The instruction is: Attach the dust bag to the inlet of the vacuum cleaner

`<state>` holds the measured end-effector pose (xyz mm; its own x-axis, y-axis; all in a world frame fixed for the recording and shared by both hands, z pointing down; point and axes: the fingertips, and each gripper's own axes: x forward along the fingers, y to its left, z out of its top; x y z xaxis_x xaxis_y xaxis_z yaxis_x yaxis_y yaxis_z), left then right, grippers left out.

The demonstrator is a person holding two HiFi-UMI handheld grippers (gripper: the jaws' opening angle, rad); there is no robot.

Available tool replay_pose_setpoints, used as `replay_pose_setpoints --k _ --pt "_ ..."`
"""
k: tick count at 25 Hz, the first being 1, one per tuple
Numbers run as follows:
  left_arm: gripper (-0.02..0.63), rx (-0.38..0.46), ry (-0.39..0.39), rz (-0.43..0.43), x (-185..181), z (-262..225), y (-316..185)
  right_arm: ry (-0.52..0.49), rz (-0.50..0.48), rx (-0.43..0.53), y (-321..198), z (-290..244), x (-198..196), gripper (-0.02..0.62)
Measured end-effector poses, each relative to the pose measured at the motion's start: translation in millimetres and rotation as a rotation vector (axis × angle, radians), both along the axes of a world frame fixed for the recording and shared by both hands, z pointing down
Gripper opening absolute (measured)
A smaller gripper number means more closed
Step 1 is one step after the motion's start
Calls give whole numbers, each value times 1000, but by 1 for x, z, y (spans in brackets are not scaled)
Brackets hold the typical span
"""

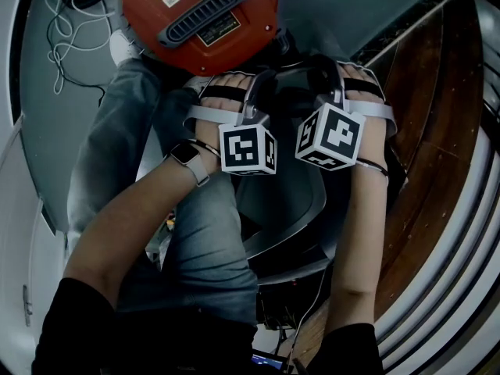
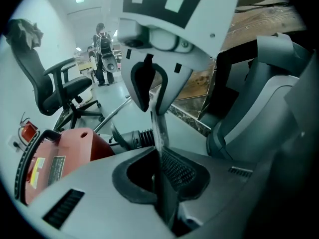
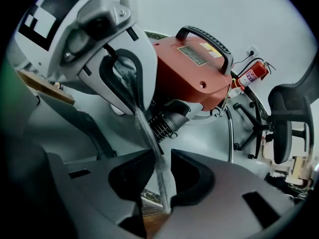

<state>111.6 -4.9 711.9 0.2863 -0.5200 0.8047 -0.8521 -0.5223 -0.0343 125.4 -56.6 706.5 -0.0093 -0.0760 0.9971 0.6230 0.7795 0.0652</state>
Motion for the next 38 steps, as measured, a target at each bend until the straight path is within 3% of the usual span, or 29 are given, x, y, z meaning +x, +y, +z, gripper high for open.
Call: replay_pose_setpoints --k 3,7,11,20,25,30,38 --pt "37 -6 0 -11 -2 0 -1 -24 21 -29 -6 -18 -3 92" --pt "37 -10 1 -20 -3 0 -1 -84 24 5 -21 -31 -14 92" --pt "37 -12 4 -29 -4 1 -2 -23 -33 -48 -10 -13 -8 92" --pt "37 -12 18 -26 -1 4 0 13 -140 -50 2 13 -5 68" --pt "46 -2 71 -12 -4 -7 5 20 -151 -60 2 14 -6 52" --pt "46 51 58 -15 -18 -24 16 12 -151 -44 1 13 -6 52" --pt "46 -56 43 -82 -19 -12 11 -17 -130 -31 4 10 -1 51"
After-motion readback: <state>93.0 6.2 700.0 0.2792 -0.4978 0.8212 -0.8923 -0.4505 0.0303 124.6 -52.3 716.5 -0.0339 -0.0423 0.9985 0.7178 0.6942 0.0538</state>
